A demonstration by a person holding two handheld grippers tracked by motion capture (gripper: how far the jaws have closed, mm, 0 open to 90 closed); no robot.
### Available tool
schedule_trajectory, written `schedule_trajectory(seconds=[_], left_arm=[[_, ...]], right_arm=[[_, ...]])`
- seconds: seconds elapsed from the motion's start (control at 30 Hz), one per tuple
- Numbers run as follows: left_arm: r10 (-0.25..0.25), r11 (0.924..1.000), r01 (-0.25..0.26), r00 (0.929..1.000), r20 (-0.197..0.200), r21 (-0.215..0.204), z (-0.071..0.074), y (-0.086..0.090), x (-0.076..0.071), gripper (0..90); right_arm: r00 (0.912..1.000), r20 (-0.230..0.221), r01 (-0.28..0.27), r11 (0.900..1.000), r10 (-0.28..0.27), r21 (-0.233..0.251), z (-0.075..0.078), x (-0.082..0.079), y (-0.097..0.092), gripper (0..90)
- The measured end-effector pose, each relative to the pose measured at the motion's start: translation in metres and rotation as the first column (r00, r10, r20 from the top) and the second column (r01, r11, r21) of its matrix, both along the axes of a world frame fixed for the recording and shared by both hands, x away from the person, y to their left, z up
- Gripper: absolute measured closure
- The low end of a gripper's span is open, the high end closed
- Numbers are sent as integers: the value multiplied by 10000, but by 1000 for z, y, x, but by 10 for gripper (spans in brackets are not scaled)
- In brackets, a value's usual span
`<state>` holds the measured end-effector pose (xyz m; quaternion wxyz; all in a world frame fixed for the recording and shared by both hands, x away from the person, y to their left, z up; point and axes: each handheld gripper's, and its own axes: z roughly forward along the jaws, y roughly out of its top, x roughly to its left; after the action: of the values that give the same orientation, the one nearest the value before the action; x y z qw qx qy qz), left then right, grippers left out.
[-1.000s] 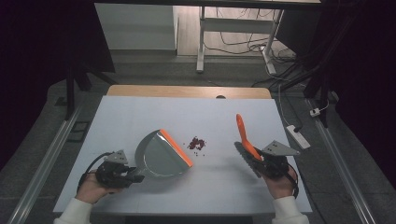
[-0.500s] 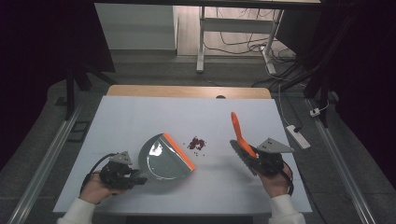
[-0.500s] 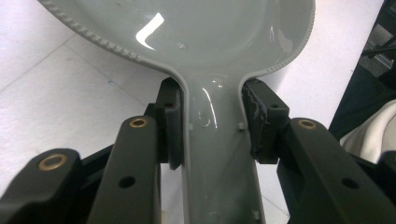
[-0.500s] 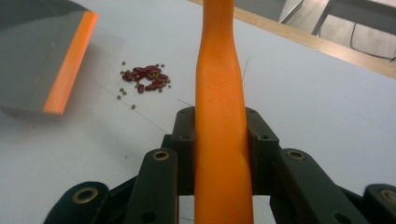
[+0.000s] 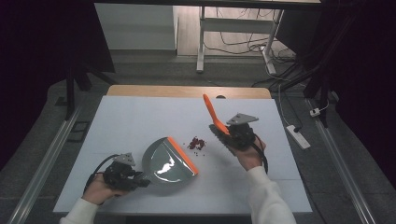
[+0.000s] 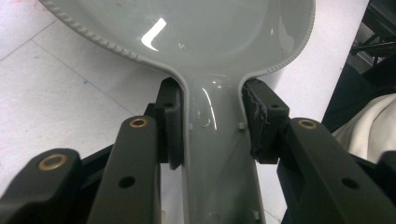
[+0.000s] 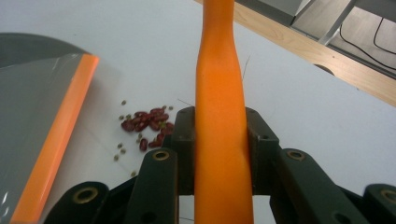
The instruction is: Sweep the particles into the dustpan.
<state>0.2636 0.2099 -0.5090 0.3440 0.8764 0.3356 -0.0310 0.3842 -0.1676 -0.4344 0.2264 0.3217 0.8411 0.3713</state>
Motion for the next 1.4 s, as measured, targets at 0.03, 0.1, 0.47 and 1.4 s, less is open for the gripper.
schedule_trajectory(seconds=[0.03,0.1,0.47,1.4], left_arm=[[21,10000,-21,10000,-6,0,0,0,0,617],[11,10000,-11,10000,-38,-3,0,-1,1,617],[195,9998,-196,9997,-175,-12,-1,-2,3,617],[-73,9998,86,9965,-837,157,-5,-13,8,618]], right_arm=[[10000,-58,-13,9999,12,-122,-1,5,5,699],[9998,-182,-29,9993,22,-385,-4,13,13,699],[9978,-664,3,9988,-36,-493,-16,30,26,699],[9940,-1092,-110,9951,2,-985,-35,41,41,699]])
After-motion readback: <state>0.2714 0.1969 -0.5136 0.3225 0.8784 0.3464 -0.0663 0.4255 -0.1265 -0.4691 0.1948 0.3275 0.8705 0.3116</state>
